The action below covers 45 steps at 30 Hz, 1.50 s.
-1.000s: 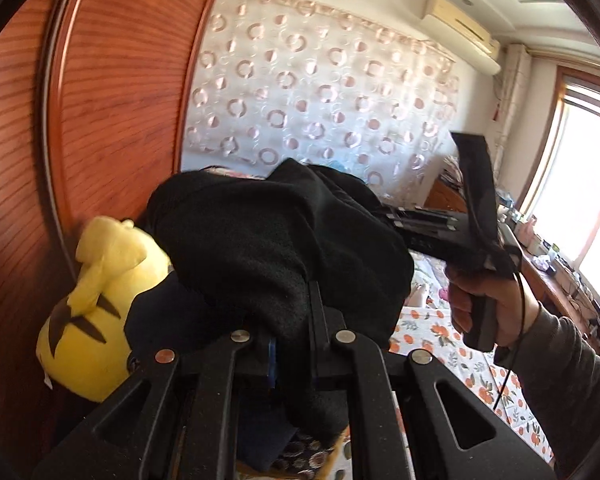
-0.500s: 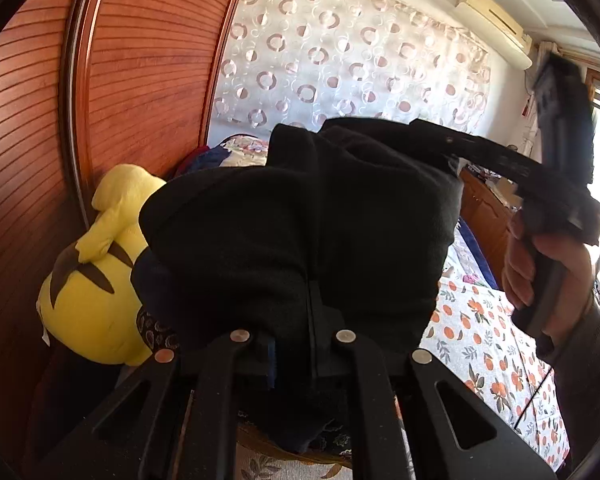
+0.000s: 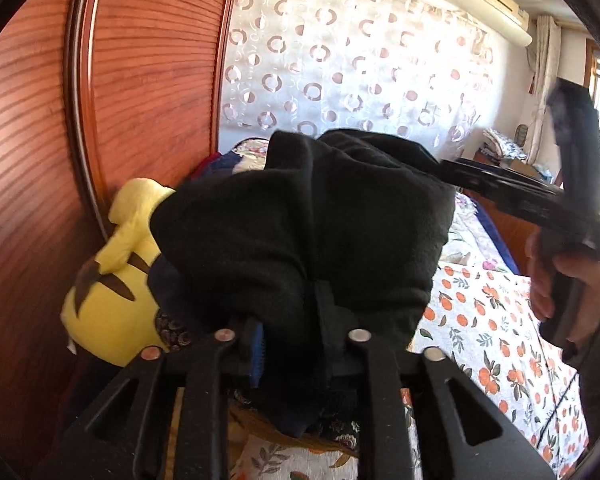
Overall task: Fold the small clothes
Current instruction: 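Carry the held shirt with both tools onto the folded clothes stack, then open both tools and pull them back from the stacked shirt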
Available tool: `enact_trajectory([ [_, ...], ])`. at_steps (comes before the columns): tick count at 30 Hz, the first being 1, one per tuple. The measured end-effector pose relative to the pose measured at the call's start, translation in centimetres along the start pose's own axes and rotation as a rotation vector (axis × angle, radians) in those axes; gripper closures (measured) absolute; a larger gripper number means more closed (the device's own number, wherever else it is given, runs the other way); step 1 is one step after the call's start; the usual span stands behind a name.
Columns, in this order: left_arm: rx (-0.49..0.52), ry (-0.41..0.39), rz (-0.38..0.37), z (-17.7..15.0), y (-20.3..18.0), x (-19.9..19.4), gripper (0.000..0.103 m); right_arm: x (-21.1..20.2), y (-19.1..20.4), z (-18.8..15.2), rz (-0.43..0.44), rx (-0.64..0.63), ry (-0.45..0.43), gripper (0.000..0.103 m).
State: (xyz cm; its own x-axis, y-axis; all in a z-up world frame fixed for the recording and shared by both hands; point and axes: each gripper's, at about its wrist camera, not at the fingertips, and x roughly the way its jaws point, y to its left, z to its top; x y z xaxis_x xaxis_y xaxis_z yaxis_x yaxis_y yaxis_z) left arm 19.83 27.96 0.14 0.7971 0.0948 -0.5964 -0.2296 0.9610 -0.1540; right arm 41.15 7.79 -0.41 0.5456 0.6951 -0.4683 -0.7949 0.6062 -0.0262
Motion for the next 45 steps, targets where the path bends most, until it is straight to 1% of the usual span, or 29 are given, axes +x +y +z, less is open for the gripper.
enact_trajectory([
  [2, 0.006, -0.013, 0.004, 0.1, -0.1, -1.0, 0.068, -2.8, 1.0, -1.1, 0.003, 0.015, -0.01, 0.045],
  [5, 0.025, -0.027, 0.017, -0.1, -0.7, -2.4, 0.058, -5.1, 2.0, -2.7, -0.005, 0.027, -0.025, 0.045],
  [7, 0.049, -0.049, 0.036, -0.2, -1.4, -3.5, 0.057, -6.8, 2.4, -3.8, -0.008, 0.041, -0.029, 0.045],
  [11, 0.095, -0.075, 0.035, -0.2, -3.3, -5.8, 0.056, -11.0, 3.0, -5.4, -0.027, 0.065, -0.052, 0.045],
  [12, 0.104, -0.08, 0.032, -0.2, -3.7, -6.1, 0.053, -11.9, 3.0, -5.8, -0.032, 0.074, -0.057, 0.045],
  [13, 0.113, -0.085, 0.026, -0.2, -4.1, -6.5, 0.045, -13.1, 3.1, -6.3, -0.037, 0.085, -0.063, 0.045],
  [14, 0.121, -0.094, 0.015, -0.3, -4.7, -7.0, 0.028, -14.0, 3.1, -6.7, -0.041, 0.094, -0.067, 0.045],
  [15, 0.129, -0.105, 0.004, -0.4, -5.2, -7.5, 0.024, -14.7, 3.2, -6.9, -0.046, 0.103, -0.072, 0.045],
  [18, 0.16, -0.113, -0.013, -0.7, -6.9, -8.3, 0.024, -16.7, 3.7, -7.9, -0.063, 0.123, -0.085, 0.045],
  [19, 0.17, -0.116, -0.018, -0.8, -7.5, -8.5, 0.022, -17.2, 3.9, -8.2, -0.07, 0.127, -0.088, 0.045],
  [20, 0.18, -0.123, -0.022, -0.9, -8.2, -8.7, 0.02, -17.8, 4.1, -8.4, -0.077, 0.132, -0.092, 0.045],
  [22, 0.203, -0.148, -0.029, -1.4, -9.6, -9.0, 0.02, -18.8, 4.4, -8.9, -0.088, 0.144, -0.099, 0.045],
  [25, 0.224, -0.149, -0.006, -1.9, -11.5, -8.9, 0.02, -20.4, 5.1, -9.9, -0.11, 0.159, -0.107, 0.044],
  [27, 0.221, -0.147, -0.041, -2.3, -12.6, -8.9, 0.02, -21.6, 5.5, -10.5, -0.13, 0.166, -0.115, 0.041],
  [30, 0.23, -0.142, -0.07, -2.9, -14.2, -9.1, 0.02, -23.4, 6.1, -11.4, -0.168, 0.183, -0.129, 0.036],
  [34, 0.243, -0.135, -0.148, -3.8, -16.7, -10.0, 0.02, -26.1, 6.8, -12.6, -0.214, 0.218, -0.146, 0.03],
  [37, 0.258, -0.162, -0.169, -4.3, -18.5, -11.4, 0.02, -28.0, 7.9, -13.4, -0.274, 0.227, -0.155, 0.027],
  [40, 0.267, -0.185, -0.173, -4.6, -20.1, -12.9, 0.02, -30.2, 9.5, -14.1, -0.316, 0.234, -0.174, 0.026],
  [43, 0.264, -0.201, -0.217, -4.9, -21.5, -14.3, 0.02, -32.2, 11.0, -14.7, -0.366, 0.237, -0.204, 0.026],
  [45, 0.267, -0.211, -0.227, -5.1, -22.3, -15.1, 0.02, -33.3, 11.9, -14.8, -0.391, 0.25, -0.218, 0.025],
])
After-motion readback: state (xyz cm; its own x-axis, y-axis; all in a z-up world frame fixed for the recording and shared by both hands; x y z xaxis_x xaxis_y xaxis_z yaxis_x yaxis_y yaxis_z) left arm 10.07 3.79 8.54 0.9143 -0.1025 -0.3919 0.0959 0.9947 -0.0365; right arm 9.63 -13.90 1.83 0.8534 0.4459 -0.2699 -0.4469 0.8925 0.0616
